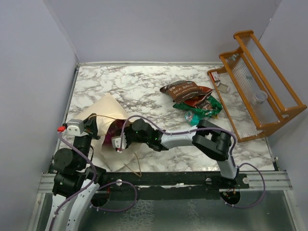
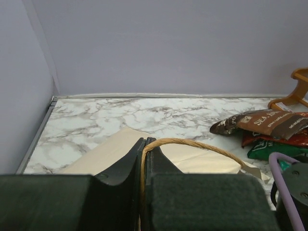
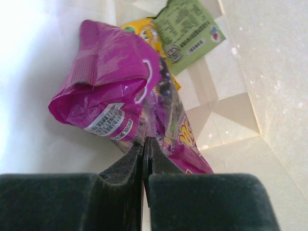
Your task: Take the snacks out of the paper bag
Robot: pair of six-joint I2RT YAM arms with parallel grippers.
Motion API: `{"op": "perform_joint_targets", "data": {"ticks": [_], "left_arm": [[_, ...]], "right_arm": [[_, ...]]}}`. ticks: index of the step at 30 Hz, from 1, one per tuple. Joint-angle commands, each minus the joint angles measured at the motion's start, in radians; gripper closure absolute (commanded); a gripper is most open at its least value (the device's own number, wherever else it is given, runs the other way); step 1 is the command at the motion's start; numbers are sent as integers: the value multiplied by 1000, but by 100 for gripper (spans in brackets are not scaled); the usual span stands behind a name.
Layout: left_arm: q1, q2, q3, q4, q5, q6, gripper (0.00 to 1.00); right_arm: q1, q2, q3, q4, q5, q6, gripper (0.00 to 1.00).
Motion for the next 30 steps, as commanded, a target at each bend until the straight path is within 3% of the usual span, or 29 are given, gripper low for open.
{"op": "perform_joint_targets", "data": {"ticks": [1,6,11,14,17,23,30], "left_arm": [[-2,-64,-60,36,-140,-17,100],[-1,-87,-78,-2,-295,-105,100],[-2,-80,-59,-22,-369,-148,100],[-1,-74,-58,4,-357,-177,100],[-2,-45,-47,26,-315,-177,100],[-2,10,-15,51,-154,-141,100],[-2,2,-32,60,52,-90,100]], "right_arm": [[77,-33,50,-74,126,21,99],[102,-19,105,-123,265,143,99],[90,-36,102,-111,383,115,99],[56,-66,71,-110,341,111,99],[43,-99,-15,-51,190,36,98],[19,-76,-18,-58,48,4,72],[19,-125,-65,-71,-103,-56,52]]}}
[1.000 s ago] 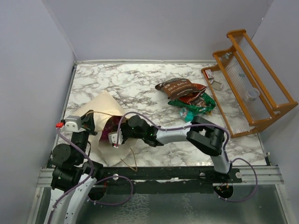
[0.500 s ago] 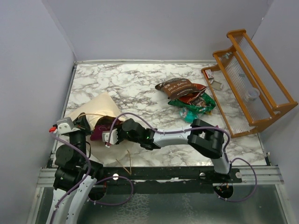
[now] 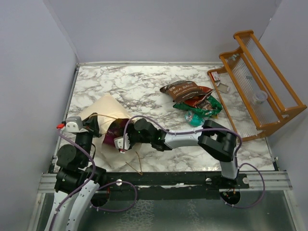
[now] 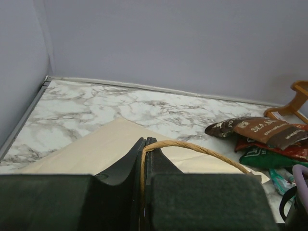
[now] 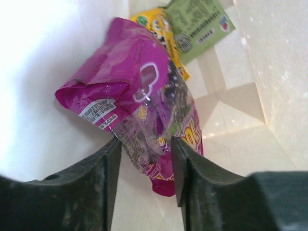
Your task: Take the snacks out of the paper bag
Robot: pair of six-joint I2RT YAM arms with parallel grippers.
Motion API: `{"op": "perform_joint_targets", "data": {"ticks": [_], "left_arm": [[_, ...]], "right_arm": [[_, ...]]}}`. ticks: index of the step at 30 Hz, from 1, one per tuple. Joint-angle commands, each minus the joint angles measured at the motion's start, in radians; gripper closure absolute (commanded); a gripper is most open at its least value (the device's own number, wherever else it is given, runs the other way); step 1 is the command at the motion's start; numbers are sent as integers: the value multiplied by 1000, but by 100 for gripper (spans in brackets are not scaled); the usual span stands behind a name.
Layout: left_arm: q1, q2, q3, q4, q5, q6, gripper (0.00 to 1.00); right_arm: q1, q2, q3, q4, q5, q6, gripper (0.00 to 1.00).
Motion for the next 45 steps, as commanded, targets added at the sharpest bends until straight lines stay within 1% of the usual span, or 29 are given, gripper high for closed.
{"op": "perform_joint_targets", "data": {"ticks": [1,2,3,5,6,7,8,11,14,16,17,19,21,23,25,27,31,35,37,39,40,42,45], "left_arm": [[-2,-13,4,45,186,48,100],[-2,-17,-2,47,207,54,100],[-2,-20,-9,49,222,58,100],[-2,-26,-21,51,248,69,100],[-2,-29,-27,55,261,75,100],[0,-34,-34,59,271,78,100],[-1,-39,-37,66,281,82,100],[-1,-49,-49,81,300,89,100],[-1,-58,-58,96,327,94,100],[-1,-61,-59,101,336,97,100],[-1,-60,-58,100,340,99,100],[-1,-63,-58,100,347,100,100],[-2,-67,-59,101,355,102,100],[-2,-72,-57,101,364,108,100],[-1,-77,-56,98,367,111,100],[-1,-83,-56,96,365,105,100],[-1,-85,-66,121,394,98,100],[-1,-82,-62,117,410,95,100],[-2,-87,-63,119,416,99,100],[-1,-85,-65,120,406,98,100],[-1,-83,-66,122,406,95,100],[-1,-81,-68,132,415,96,100],[-1,-79,-73,138,399,94,100]], "right_arm": [[2,-77,-48,26,-212,-51,51],[2,-89,-60,22,-257,-60,50],[2,-101,-74,15,-303,-74,46],[2,-118,-110,40,-378,-84,23],[2,-120,-127,53,-399,-87,14],[3,-120,-135,57,-407,-93,8],[3,-114,-134,53,-403,-101,5],[6,-86,-100,-16,-371,-172,4],[17,-40,-43,-79,-262,-249,5],[45,-6,-25,-57,-164,-270,5],[53,13,-15,-38,-119,-281,6],[61,38,-2,-30,-45,-330,11],[66,57,0,-15,9,-383,14],[68,71,10,-39,29,-427,15],[69,85,29,-100,41,-457,16],[70,103,43,-104,77,-466,16],[70,162,61,24,155,-491,15],[69,229,107,71,162,-539,16],[69,249,114,112,167,-559,18],[69,257,125,151,177,-554,25],[69,252,130,157,173,-545,31],[68,238,127,189,159,-526,50],[67,206,94,259,136,-494,69]]}}
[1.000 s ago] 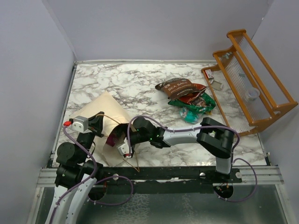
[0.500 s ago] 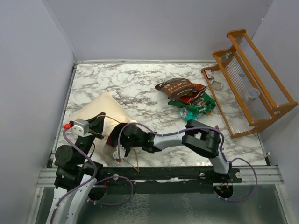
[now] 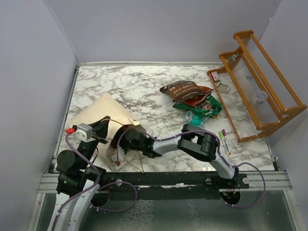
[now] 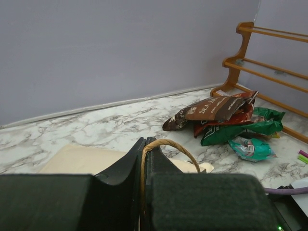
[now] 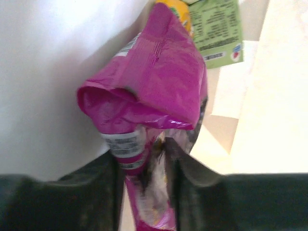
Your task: Take the snacks out of the paper bag
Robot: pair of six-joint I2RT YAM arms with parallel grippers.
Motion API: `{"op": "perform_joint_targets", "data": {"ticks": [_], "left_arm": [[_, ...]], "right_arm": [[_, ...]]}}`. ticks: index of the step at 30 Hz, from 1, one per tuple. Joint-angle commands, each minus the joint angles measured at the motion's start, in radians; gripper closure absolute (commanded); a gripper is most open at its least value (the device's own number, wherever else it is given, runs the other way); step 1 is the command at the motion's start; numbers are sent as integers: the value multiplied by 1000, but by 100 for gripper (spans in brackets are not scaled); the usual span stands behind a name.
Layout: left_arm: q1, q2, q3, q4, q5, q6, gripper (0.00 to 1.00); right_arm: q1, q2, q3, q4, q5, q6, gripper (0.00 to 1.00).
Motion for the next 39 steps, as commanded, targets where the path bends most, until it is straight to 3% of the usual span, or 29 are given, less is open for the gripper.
{"op": "perform_joint_targets", "data": {"ticks": [1,5,6,7,15,24,30,36,39], "left_arm": [[-1,-5,-14,44,-8,-8,100],[-2,22,-14,36,-99,-36,100],[-1,37,-9,41,-111,-38,100],[-1,53,4,46,-119,-35,100],[-2,240,125,18,-232,-29,100],[-1,306,136,81,-241,-24,100],[-1,311,127,92,-263,5,100],[-1,319,121,84,-337,-1,100],[-1,320,120,83,-352,2,100]], "right_arm": [[1,-51,-9,157,-20,43,74],[-15,-130,-40,170,-93,157,90],[-17,-148,-40,160,-100,181,98],[-17,-165,-40,140,-107,206,99],[-22,-313,-77,84,-162,401,99],[-24,-545,-215,-12,-205,514,99],[-39,-753,-334,-85,-181,562,99],[-39,-1037,-495,-99,-279,639,99],[-39,-1139,-554,-92,-195,702,99]]}}
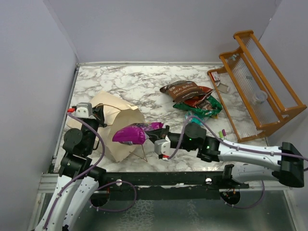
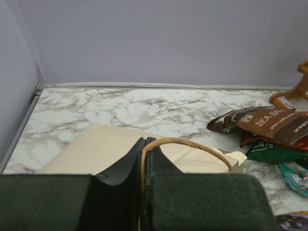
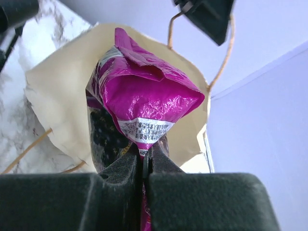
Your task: Take the snacks out of the paper bag
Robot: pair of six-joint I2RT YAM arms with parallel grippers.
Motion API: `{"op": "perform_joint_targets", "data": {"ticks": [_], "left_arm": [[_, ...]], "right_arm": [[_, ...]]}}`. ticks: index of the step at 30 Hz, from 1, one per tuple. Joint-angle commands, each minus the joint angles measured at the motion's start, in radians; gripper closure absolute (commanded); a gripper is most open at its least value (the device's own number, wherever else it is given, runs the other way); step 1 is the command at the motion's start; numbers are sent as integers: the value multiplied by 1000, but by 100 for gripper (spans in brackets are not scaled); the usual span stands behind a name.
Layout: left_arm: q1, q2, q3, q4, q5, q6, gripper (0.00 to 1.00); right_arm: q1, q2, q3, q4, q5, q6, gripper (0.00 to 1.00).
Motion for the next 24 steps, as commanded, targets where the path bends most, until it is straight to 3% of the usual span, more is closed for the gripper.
{"op": "perform_joint_targets", "data": {"ticks": [1,9,12,15,21,24], "left_arm": [[-1,4,12,22,-66,19,100],[-1,11,4,12,-116,-9,100],[-1,17,8,12,-124,-16,100],[-1,18,15,2,-129,-27,100],[-1,7,13,-16,-127,-48,100],[-2,4,13,-16,-135,-53,100]], "right_arm": [[2,-164,-60,98,71,107,99],[-49,-339,-175,291,454,242,99],[-123,-335,-215,381,589,426,99],[-223,-316,-224,336,692,712,99],[-409,-276,-270,210,487,1176,99],[-452,-247,-287,137,432,1334,98]]}}
